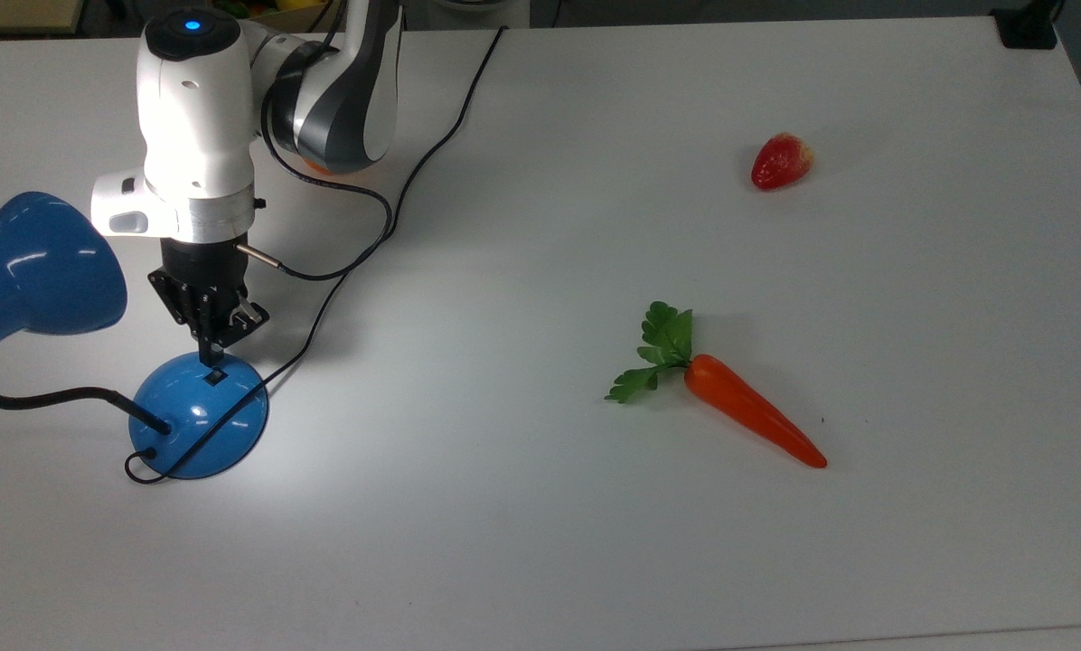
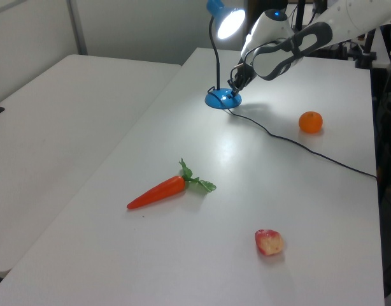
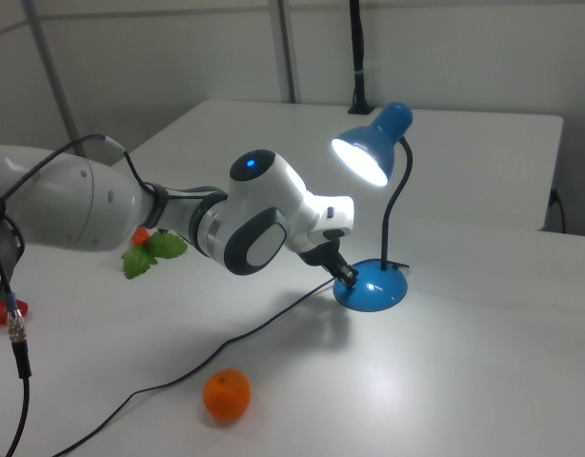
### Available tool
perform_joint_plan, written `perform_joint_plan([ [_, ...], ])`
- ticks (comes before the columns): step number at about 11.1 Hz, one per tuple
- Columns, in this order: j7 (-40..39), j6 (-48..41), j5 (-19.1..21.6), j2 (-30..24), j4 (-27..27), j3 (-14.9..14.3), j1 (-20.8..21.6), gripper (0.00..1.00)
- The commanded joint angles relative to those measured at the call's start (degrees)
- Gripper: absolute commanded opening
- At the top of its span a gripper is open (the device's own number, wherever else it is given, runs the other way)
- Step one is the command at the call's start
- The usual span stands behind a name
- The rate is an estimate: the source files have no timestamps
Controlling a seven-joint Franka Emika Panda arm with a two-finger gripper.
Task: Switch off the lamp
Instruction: 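Press the switch on the lamp base with the gripper fingertips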
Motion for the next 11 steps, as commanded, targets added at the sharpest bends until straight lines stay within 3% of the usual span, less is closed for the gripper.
perform_joint_plan([
  [1,0.6,1.3,1.1,1.2,1.7,-0.2,0.2,0.00],
  [11,0.6,1.3,1.0,2.3,1.9,0.0,0.7,0.00],
])
